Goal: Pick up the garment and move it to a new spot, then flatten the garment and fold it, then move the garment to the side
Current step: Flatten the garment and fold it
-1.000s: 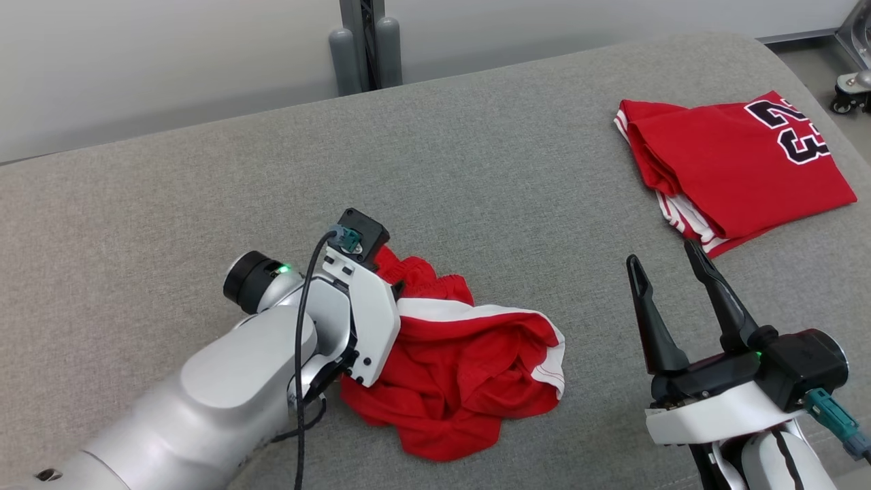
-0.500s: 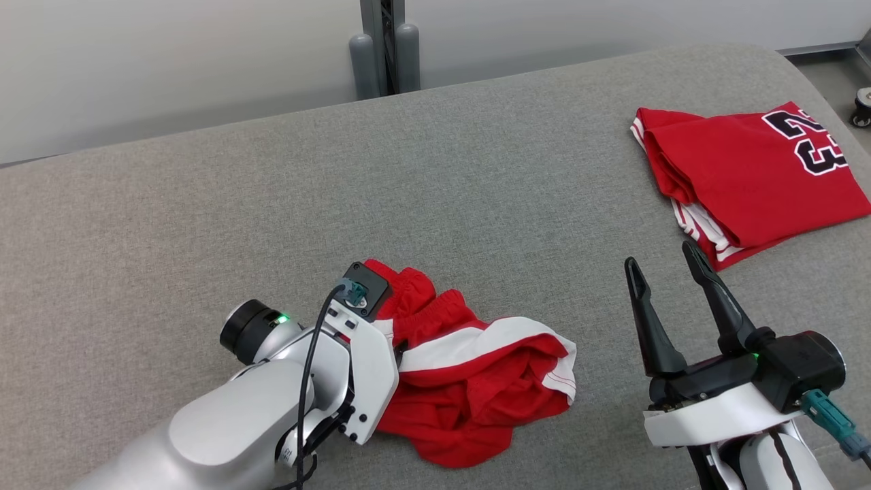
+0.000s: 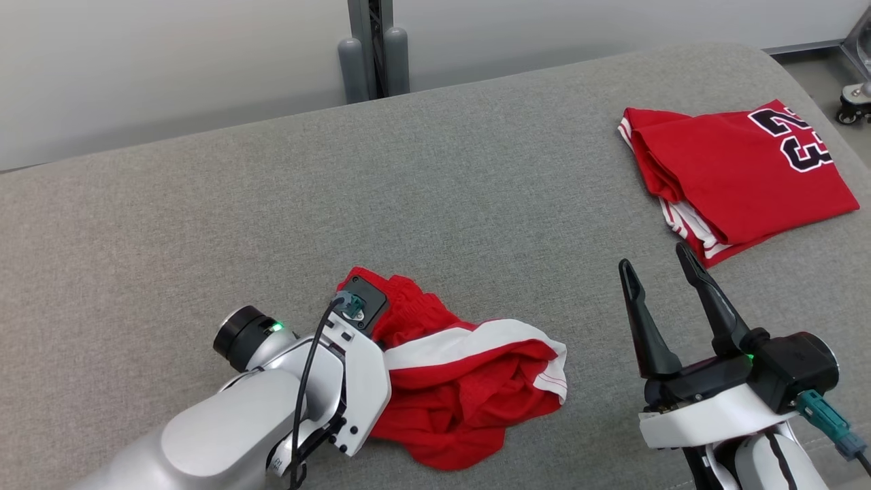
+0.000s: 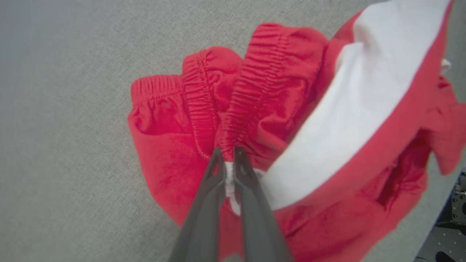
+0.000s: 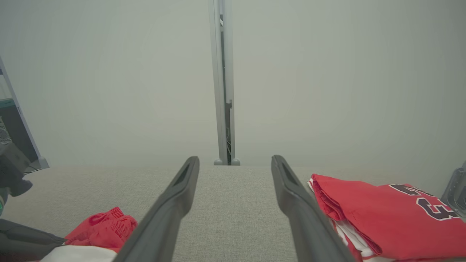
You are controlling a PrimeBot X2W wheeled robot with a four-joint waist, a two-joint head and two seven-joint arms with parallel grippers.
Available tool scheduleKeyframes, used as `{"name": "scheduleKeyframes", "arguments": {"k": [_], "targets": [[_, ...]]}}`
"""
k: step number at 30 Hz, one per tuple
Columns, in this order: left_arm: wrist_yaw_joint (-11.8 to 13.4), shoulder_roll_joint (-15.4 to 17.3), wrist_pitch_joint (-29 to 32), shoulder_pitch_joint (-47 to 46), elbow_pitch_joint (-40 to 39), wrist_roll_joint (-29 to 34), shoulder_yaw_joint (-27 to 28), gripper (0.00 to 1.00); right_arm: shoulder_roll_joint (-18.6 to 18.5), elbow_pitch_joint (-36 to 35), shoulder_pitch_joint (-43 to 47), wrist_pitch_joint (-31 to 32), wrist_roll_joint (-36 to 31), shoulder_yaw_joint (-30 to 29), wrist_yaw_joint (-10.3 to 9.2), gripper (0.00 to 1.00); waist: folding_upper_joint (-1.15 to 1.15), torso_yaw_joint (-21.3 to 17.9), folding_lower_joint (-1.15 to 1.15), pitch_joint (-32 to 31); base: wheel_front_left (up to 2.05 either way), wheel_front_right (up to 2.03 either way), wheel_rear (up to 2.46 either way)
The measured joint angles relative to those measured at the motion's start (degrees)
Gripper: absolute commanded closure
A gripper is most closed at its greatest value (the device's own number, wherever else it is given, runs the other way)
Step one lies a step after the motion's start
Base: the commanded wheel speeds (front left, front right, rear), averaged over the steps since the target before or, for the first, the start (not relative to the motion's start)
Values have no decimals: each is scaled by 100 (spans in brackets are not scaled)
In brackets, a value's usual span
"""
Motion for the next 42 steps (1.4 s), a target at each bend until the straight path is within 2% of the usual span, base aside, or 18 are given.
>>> {"name": "scheduleKeyframes", "arguments": {"k": [3, 9, 12, 15, 18, 23, 28, 31, 33, 37, 42], "targets": [[-20, 2, -149, 31, -63, -112, 137, 100, 3, 2, 1, 0, 2, -13, 0, 0, 0, -28, 0, -24, 0, 0, 0], [-383, -103, -530, 138, -492, -1099, 984, 100, 21, 33, 5, 0, 3, 2, 0, 0, 0, -46, 0, -97, 0, 0, 0], [-482, -114, -705, 20, -666, -1493, 1459, 100, 26, 51, 12, 1, 3, -4, 0, 0, 0, -48, 0, -142, 0, 0, 0], [-554, -293, -783, -102, -790, -2068, 1989, 100, 35, 77, 24, 0, 3, -5, 0, 0, 0, -54, 0, -196, 0, 0, 0], [-501, -495, -870, -271, -776, -2532, 2486, 100, 48, 87, 30, 0, 2, -13, 0, 0, 0, -76, 0, -240, 0, 0, 0], [-172, -940, -1055, -727, -568, -2992, 3104, 100, 67, 100, 34, 0, 8, -13, 0, 0, 0, -175, 0, -296, 0, 0, 0], [-119, -1328, -1204, -1232, -397, -3075, 3340, 100, 81, 111, 44, 1, 59, -19, 0, 0, 0, -295, 0, -327, 0, 0, 0], [-81, -1497, -1152, -1309, -303, -3086, 3248, 100, 83, 110, 81, 1, 125, -15, 0, 0, 0, -353, 0, -321, 0, 0, 0], [-44, -1467, -1079, -1191, -249, -3086, 3141, 100, 85, 100, 89, 1, 170, -9, 0, 0, 0, -392, 0, -312, 0, 0, 0], [3, -1103, -1033, -361, -157, -3021, 2843, 100, 86, 54, 103, 1, 202, -42, 0, 0, 0, -431, 0, -280, 0, 0, 0], [13, -692, -1385, 915, -226, -3021, 2696, 100, 86, 16, 151, 0, 159, -192, 0, 0, 0, -343, 0, -229, 0, 0, 0]]}}
